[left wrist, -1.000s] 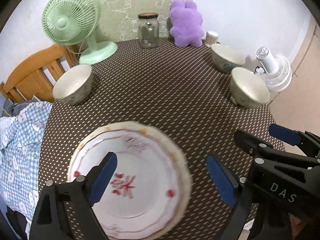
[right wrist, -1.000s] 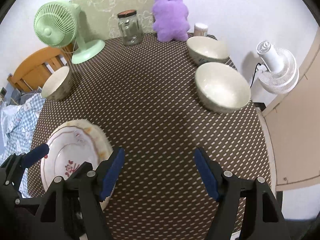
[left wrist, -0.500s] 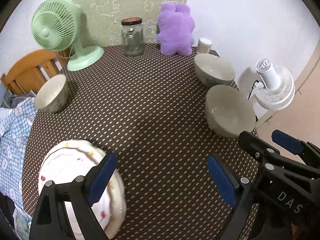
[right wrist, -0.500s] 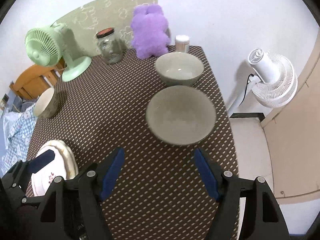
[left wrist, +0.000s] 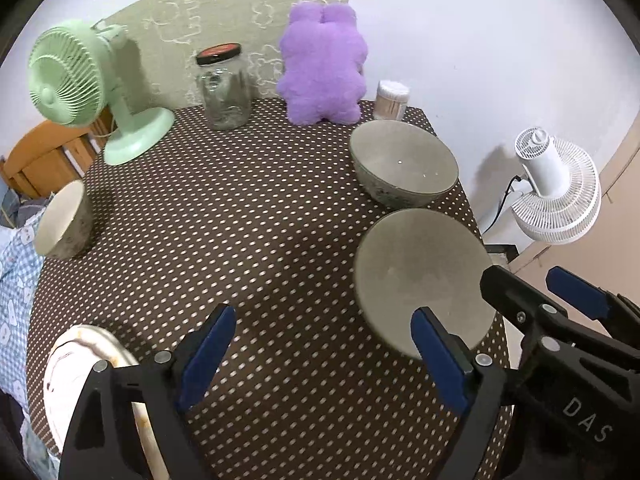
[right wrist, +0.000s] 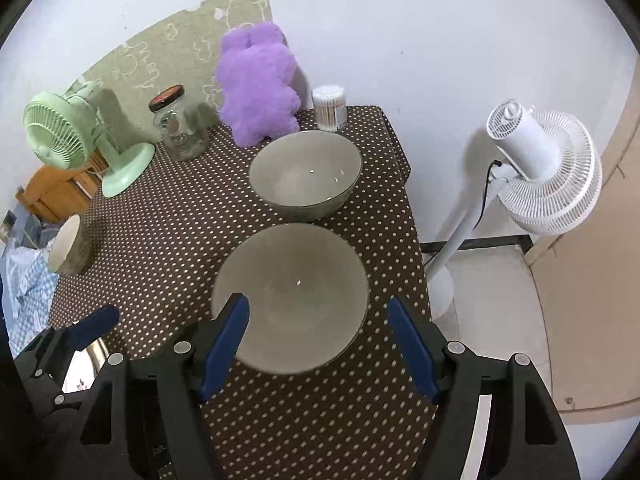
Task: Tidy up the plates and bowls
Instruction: 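Open both tools and move them to the large grey-green bowl, then close both tools on the rim of the grey-green bowl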
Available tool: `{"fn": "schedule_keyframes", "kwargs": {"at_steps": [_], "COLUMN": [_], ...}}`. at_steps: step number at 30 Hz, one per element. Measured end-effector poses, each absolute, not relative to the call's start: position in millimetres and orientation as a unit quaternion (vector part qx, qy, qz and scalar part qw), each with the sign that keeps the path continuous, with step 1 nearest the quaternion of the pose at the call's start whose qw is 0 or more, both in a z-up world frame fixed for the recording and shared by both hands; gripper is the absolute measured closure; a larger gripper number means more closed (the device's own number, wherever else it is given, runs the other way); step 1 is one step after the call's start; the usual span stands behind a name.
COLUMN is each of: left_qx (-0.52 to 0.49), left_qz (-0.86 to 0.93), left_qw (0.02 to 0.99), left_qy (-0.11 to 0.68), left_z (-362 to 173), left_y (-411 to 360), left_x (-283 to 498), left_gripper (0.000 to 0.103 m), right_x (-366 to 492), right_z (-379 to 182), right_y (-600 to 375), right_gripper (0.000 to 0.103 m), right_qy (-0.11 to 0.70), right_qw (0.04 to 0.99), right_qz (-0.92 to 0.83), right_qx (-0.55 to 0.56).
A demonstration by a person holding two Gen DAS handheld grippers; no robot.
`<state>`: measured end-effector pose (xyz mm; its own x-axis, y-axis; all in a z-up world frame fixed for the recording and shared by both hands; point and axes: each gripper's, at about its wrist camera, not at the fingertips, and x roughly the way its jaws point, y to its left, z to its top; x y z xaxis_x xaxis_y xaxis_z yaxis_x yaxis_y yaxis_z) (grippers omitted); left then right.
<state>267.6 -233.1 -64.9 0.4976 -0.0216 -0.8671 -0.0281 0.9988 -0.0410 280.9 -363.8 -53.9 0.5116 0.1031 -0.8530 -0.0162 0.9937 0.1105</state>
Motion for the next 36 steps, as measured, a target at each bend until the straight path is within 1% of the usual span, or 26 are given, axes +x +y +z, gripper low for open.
{"fn": "schedule_keyframes", "kwargs": {"at_steps": [2, 6, 7, 8, 9, 12, 13, 15, 17, 18, 20, 21, 22, 23, 25, 28, 36], "left_qx": [-0.020, -0.008, -0.007, -0.007, -0.007, -0.006, -0.004, -0.003, -0.002, -0.002, -0.007, -0.011, -0.015, -0.017, -0.019, -0.027, -0.019], "left_qz": [0.000, 0.001, 0.000, 0.000, 0.001, 0.005, 0.007, 0.008, 0.007, 0.008, 0.009, 0.007, 0.005, 0.003, -0.001, -0.006, -0.018], "left_qw": [0.865, 0.863, 0.861, 0.860, 0.858, 0.853, 0.853, 0.850, 0.847, 0.846, 0.843, 0.842, 0.841, 0.841, 0.840, 0.838, 0.840], "left_qy": [0.501, 0.505, 0.509, 0.511, 0.513, 0.521, 0.522, 0.526, 0.531, 0.534, 0.537, 0.539, 0.541, 0.541, 0.542, 0.544, 0.543], "left_z": [-70.9, -82.7, -86.0, -88.9, -92.2, -101.1, -103.0, -106.5, -108.8, -110.3, -113.5, -114.7, -115.1, -115.5, -116.8, -118.2, -113.7], "left_y": [-240.2, -250.6, -252.4, -253.8, -255.9, -261.4, -263.0, -265.6, -266.4, -266.4, -266.2, -266.2, -265.8, -266.3, -266.2, -264.0, -259.4], "left_x": [275.2, 288.5, 292.0, 294.4, 297.1, 303.9, 304.2, 306.5, 305.6, 306.3, 308.4, 309.7, 310.0, 310.3, 310.2, 310.7, 299.2], "left_gripper": [0.017, 0.027, 0.029, 0.033, 0.037, 0.045, 0.047, 0.057, 0.064, 0.067, 0.071, 0.074, 0.076, 0.077, 0.080, 0.082, 0.082], "right_x": [288.7, 300.8, 303.1, 306.2, 308.6, 315.2, 316.9, 319.7, 321.6, 323.0, 325.6, 326.3, 327.0, 327.2, 326.8, 326.1, 313.8], "right_z": [-61.2, -76.4, -79.5, -84.1, -87.3, -97.7, -100.4, -106.1, -111.4, -113.5, -117.7, -119.4, -120.8, -122.4, -123.1, -121.7, -115.7], "right_y": [-369.2, -378.4, -379.9, -381.5, -382.3, -385.5, -386.4, -386.9, -386.5, -387.0, -386.4, -386.1, -386.3, -386.8, -386.4, -385.1, -378.3], "right_gripper": [0.028, 0.029, 0.032, 0.038, 0.040, 0.048, 0.052, 0.057, 0.065, 0.067, 0.075, 0.078, 0.082, 0.084, 0.084, 0.090, 0.090], "right_qy": [0.496, 0.505, 0.507, 0.511, 0.515, 0.526, 0.528, 0.533, 0.538, 0.541, 0.547, 0.550, 0.553, 0.556, 0.557, 0.557, 0.556], "right_qw": [0.867, 0.860, 0.859, 0.857, 0.854, 0.848, 0.846, 0.843, 0.840, 0.838, 0.834, 0.832, 0.830, 0.828, 0.827, 0.826, 0.828], "right_qz": [0.033, 0.033, 0.034, 0.033, 0.032, 0.030, 0.029, 0.030, 0.031, 0.033, 0.035, 0.035, 0.036, 0.039, 0.039, 0.042, 0.035], "right_qx": [0.048, 0.060, 0.062, 0.063, 0.064, 0.067, 0.068, 0.068, 0.066, 0.067, 0.065, 0.063, 0.063, 0.067, 0.069, 0.070, 0.062]}}
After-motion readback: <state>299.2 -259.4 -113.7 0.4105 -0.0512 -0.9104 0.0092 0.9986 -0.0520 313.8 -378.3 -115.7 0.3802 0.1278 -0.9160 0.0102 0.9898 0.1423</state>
